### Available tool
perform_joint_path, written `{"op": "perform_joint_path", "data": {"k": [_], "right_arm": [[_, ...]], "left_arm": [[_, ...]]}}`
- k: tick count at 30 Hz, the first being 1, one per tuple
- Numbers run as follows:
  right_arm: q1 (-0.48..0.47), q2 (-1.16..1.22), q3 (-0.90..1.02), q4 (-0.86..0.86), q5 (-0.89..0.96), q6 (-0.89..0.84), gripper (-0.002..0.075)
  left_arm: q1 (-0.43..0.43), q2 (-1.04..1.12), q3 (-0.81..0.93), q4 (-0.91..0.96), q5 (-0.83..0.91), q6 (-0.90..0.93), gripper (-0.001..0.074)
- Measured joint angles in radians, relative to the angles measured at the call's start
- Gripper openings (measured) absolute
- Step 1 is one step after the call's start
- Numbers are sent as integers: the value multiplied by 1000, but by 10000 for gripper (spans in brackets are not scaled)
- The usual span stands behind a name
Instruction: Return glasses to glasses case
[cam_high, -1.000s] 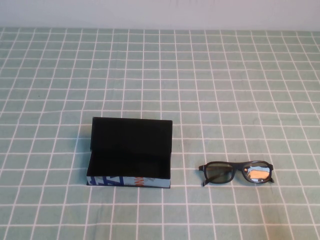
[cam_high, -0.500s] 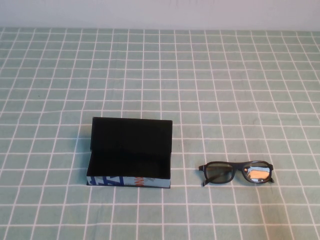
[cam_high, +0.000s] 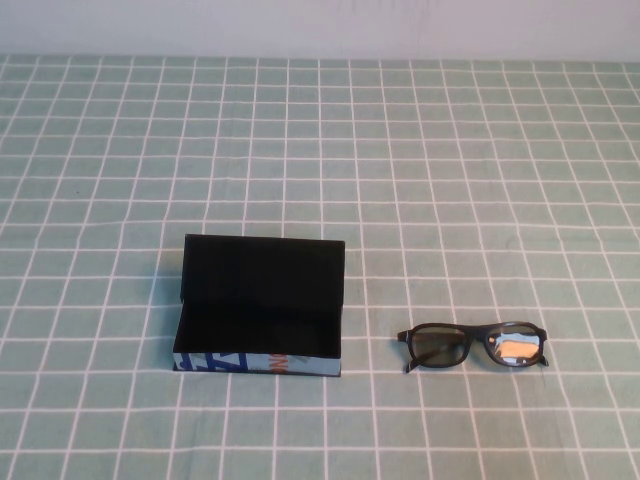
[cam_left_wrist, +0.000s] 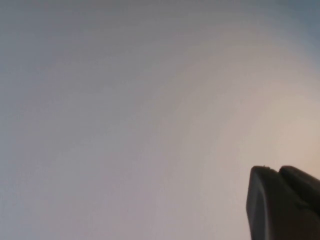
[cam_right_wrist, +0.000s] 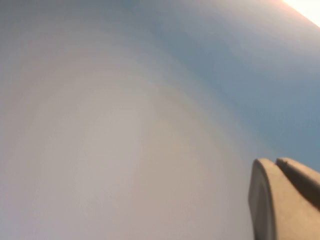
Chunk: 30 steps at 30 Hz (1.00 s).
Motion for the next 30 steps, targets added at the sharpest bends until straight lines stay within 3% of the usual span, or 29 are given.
{"op": "perform_joint_path", "data": {"k": [5,11,16,20,30], "right_arm": [[0,33,-239,-129,86,281,-13],[0,223,-509,-249,309,374,-13],[0,420,-698,-269,716,379,-13],[0,579,-762,-274,992,342,-13],[5,739,-767,-146,1249,150,-13]], "left_arm": [[0,58,-209,-5,97,0,-1],[0,323,-506,-9,342,-32,-1],[0,550,-722,-12,687,-56,-1],[0,644,-764,-2,794,-58,-1],[0,728,-790,-51,900,-14,-1]]}}
